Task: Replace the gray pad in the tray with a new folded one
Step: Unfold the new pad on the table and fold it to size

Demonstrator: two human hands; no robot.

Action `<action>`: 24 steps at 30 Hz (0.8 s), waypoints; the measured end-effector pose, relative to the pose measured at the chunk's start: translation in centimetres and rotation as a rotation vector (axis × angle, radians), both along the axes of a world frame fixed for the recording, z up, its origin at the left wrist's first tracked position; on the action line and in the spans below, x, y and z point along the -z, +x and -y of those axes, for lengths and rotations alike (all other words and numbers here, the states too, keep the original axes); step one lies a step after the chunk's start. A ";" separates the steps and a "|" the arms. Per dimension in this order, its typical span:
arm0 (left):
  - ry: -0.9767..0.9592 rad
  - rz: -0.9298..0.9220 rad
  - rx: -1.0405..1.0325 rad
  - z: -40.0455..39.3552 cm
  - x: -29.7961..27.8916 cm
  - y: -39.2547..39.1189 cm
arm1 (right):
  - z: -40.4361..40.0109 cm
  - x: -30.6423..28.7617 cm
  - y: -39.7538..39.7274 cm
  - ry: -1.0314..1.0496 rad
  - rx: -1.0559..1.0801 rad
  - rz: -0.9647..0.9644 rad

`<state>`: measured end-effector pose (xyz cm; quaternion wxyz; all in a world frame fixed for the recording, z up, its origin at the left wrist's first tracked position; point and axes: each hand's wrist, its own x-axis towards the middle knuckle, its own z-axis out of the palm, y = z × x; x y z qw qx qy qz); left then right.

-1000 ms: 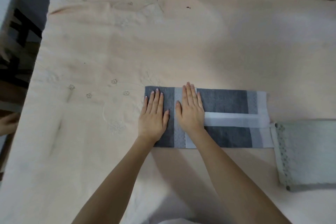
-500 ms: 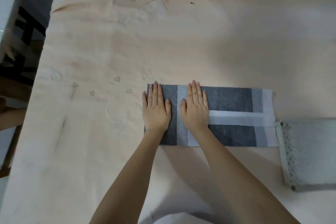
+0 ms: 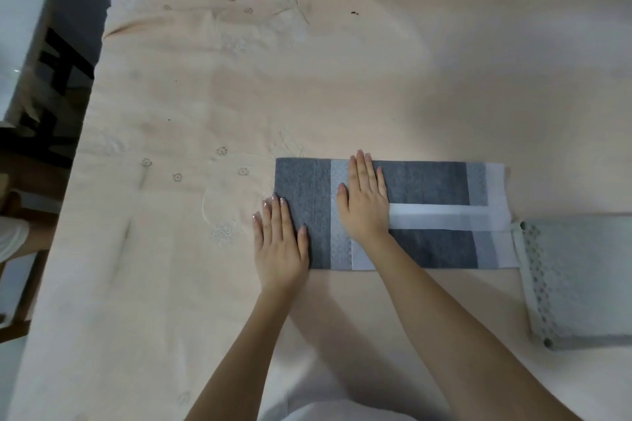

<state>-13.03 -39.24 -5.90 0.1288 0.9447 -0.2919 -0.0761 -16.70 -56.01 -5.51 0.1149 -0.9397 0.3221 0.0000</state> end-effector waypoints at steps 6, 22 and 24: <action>-0.070 -0.086 -0.205 -1.3 -2.9 0.4 | 4.2 -3.8 0.2 0.035 -0.177 0.002; -0.511 -0.895 -0.544 -2.2 -5.5 4.2 | 8.5 -5.9 0.3 0.613 -0.121 -0.131; -0.615 -0.919 -0.623 -1.6 -6.0 5.3 | 8.4 -6.1 -0.5 0.753 -0.020 -0.009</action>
